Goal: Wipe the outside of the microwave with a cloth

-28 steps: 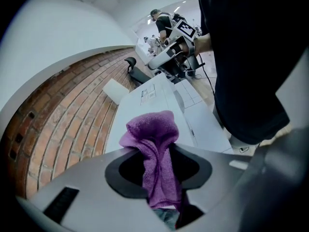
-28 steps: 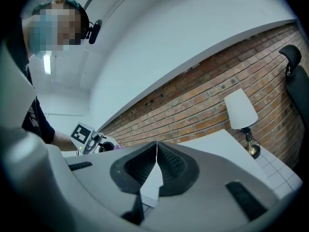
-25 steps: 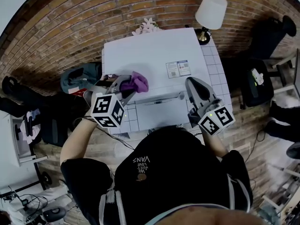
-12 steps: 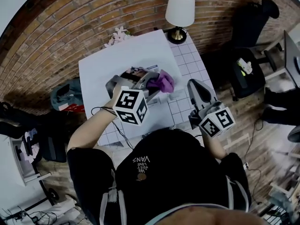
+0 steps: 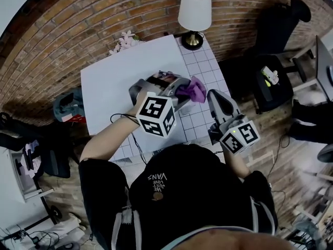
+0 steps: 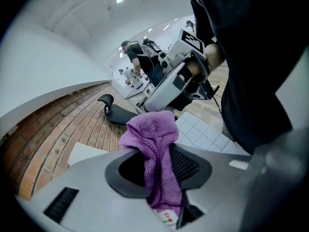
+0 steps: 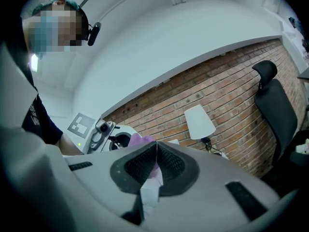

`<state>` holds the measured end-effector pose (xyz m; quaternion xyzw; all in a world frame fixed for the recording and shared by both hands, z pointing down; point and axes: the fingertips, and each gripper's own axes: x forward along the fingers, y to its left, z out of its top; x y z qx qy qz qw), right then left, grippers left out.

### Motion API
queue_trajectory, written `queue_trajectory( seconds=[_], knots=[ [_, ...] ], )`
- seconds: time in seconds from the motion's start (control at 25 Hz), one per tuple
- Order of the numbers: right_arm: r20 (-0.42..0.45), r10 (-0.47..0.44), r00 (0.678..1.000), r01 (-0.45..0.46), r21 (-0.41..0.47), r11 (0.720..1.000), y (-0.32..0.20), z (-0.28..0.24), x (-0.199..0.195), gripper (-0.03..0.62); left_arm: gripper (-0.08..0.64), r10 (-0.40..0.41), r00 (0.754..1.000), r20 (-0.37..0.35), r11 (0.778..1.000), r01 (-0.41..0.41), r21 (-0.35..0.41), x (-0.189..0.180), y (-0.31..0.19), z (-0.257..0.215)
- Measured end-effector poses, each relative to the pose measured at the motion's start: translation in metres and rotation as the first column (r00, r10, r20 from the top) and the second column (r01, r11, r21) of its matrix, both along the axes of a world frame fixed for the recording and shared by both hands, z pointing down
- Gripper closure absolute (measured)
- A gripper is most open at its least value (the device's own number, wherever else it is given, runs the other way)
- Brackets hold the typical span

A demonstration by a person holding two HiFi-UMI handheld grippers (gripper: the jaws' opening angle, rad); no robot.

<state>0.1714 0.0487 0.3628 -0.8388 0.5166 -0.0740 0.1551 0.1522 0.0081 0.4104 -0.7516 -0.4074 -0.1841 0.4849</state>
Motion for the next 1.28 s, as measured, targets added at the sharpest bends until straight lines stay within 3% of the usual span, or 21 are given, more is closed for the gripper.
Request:
queue_trajectory(
  seconds=[0.12, 0.24, 0.32, 0.48, 0.6, 0.72, 0.76, 0.84, 0.88, 0.92, 1.08, 1.28],
  knots=[
    [-0.002, -0.045, 0.999, 0.045, -0.005, 0.999, -0.009, -0.001, -0.002, 0.588, 0.42, -0.045, 0.999, -0.008, 0.997, 0.045, -0.07, -0.004, -0.005, -0.009],
    [-0.022, -0.062, 0.998, 0.062, -0.012, 0.998, -0.02, -0.006, -0.004, 0.588, 0.42, -0.103, 0.994, -0.03, 0.971, 0.094, -0.221, -0.012, -0.016, -0.029],
    [-0.037, -0.061, 0.997, 0.061, -0.01, 0.998, -0.03, -0.011, -0.009, 0.588, 0.42, -0.153, 0.987, -0.043, 0.922, 0.127, -0.365, -0.021, -0.032, -0.05],
    [-0.049, -0.06, 0.997, 0.06, 0.006, 0.998, -0.059, -0.021, -0.033, 0.589, 0.42, -0.263, 0.961, -0.079, 0.788, 0.167, -0.593, -0.058, -0.087, -0.098],
    [-0.048, -0.071, 0.996, 0.071, 0.009, 0.997, -0.09, -0.024, -0.058, 0.588, 0.42, -0.334, 0.933, -0.133, 0.744, 0.175, -0.645, -0.096, -0.139, -0.125],
    [-0.046, -0.086, 0.995, 0.086, 0.012, 0.996, -0.122, -0.022, -0.088, 0.589, 0.42, -0.42, 0.898, -0.128, 0.699, 0.23, -0.678, -0.143, -0.193, -0.126],
    [-0.045, -0.09, 0.995, 0.091, 0.015, 0.996, -0.132, -0.022, -0.098, 0.588, 0.42, -0.46, 0.881, -0.11, 0.663, 0.258, -0.703, -0.16, -0.212, -0.123],
    [-0.042, -0.098, 0.994, 0.099, 0.016, 0.995, -0.151, -0.021, -0.118, 0.589, 0.42, -0.542, 0.839, -0.049, 0.559, 0.317, -0.766, -0.192, -0.25, -0.118],
    [-0.042, -0.101, 0.994, 0.102, 0.015, 0.995, -0.16, -0.021, -0.126, 0.589, 0.42, -0.573, 0.819, -0.025, 0.518, 0.338, -0.786, -0.208, -0.269, -0.114],
    [-0.042, -0.103, 0.994, 0.104, 0.014, 0.994, -0.169, -0.02, -0.135, 0.589, 0.42, -0.598, 0.802, -0.013, 0.491, 0.353, -0.796, -0.222, -0.286, -0.11],
    [-0.048, -0.101, 0.994, 0.102, 0.005, 0.995, -0.197, -0.019, -0.162, 0.589, 0.42, -0.654, 0.756, -0.007, 0.446, 0.378, -0.811, -0.271, -0.332, -0.084],
    [-0.046, -0.094, 0.995, 0.093, -0.019, 0.996, -0.224, -0.011, -0.194, 0.589, 0.42, -0.662, 0.749, 0.031, 0.391, 0.38, -0.839, -0.305, -0.351, -0.032]
  ],
)
